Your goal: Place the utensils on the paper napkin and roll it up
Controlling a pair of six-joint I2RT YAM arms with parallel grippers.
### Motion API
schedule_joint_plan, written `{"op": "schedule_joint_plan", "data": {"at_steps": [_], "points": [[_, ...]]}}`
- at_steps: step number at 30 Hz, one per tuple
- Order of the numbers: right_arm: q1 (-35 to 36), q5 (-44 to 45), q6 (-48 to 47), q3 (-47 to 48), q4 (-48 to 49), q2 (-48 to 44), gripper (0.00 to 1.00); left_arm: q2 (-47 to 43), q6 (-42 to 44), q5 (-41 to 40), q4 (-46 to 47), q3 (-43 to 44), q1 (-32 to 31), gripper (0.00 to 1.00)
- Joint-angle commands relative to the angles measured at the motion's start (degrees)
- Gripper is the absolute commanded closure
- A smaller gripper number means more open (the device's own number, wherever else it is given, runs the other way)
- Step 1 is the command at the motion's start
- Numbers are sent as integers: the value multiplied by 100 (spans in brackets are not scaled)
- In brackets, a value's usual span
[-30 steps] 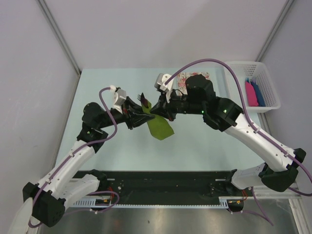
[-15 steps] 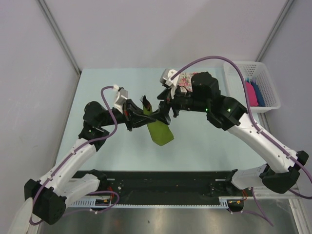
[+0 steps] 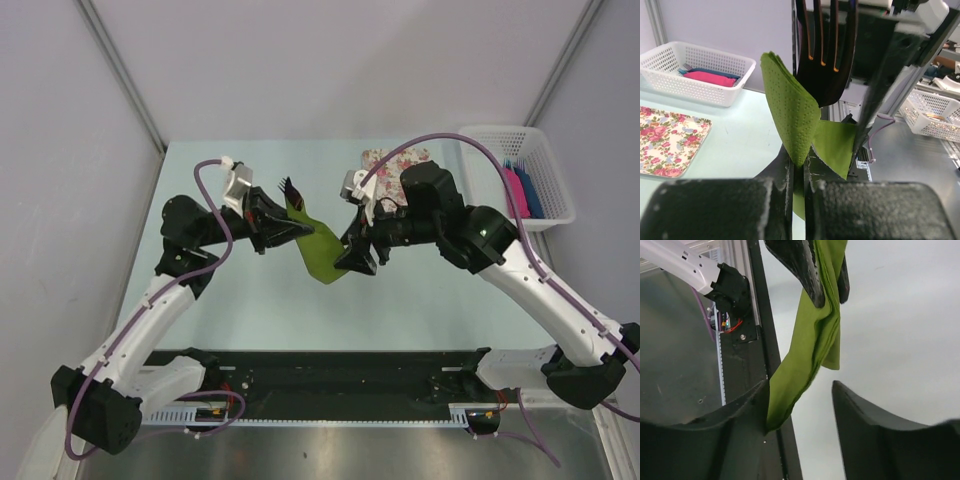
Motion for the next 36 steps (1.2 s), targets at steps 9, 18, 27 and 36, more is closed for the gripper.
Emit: {"op": "schedule_joint_plan", "data": {"at_steps": [9,18,27,36], "points": [[-449,-363,-733,-21,-153,26,100,-127,-909,496,1003,254,34,100],[-414,-354,-1569,-214,505,307,100,-135,-1938,576,1812,254,-168,100],[-115,-170,-1464,-689,1621,369,100,-39,-1861,313,1821,482,-458,100],[-1606,-300,1188,-56,1648,342,21,171,-1507,-909,1003,623,471,100]]}}
